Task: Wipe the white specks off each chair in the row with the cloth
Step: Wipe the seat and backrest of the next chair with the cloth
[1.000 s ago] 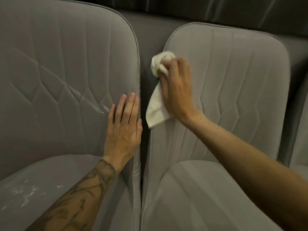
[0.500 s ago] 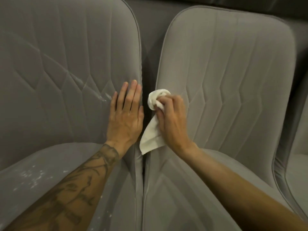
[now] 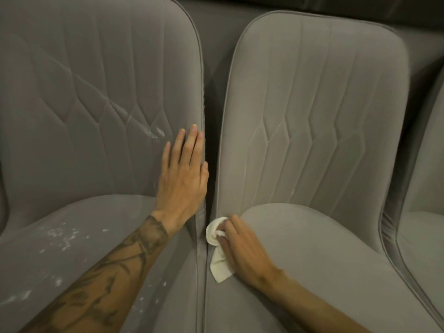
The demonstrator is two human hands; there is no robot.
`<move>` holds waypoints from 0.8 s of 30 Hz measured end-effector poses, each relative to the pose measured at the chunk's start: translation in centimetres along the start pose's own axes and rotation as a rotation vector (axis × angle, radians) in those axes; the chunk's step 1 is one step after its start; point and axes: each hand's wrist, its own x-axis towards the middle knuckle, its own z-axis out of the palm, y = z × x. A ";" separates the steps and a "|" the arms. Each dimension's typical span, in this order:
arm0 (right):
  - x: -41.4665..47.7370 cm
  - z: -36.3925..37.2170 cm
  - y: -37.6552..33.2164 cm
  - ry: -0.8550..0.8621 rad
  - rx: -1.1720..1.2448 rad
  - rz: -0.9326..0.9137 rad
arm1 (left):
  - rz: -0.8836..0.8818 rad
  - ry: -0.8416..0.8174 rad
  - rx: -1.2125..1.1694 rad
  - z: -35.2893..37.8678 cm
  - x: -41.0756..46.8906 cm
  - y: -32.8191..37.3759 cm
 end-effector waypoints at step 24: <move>-3.0 0.3 -0.1 -0.066 0.024 0.102 | 0.035 -0.342 0.088 -3.7 -19.2 0.7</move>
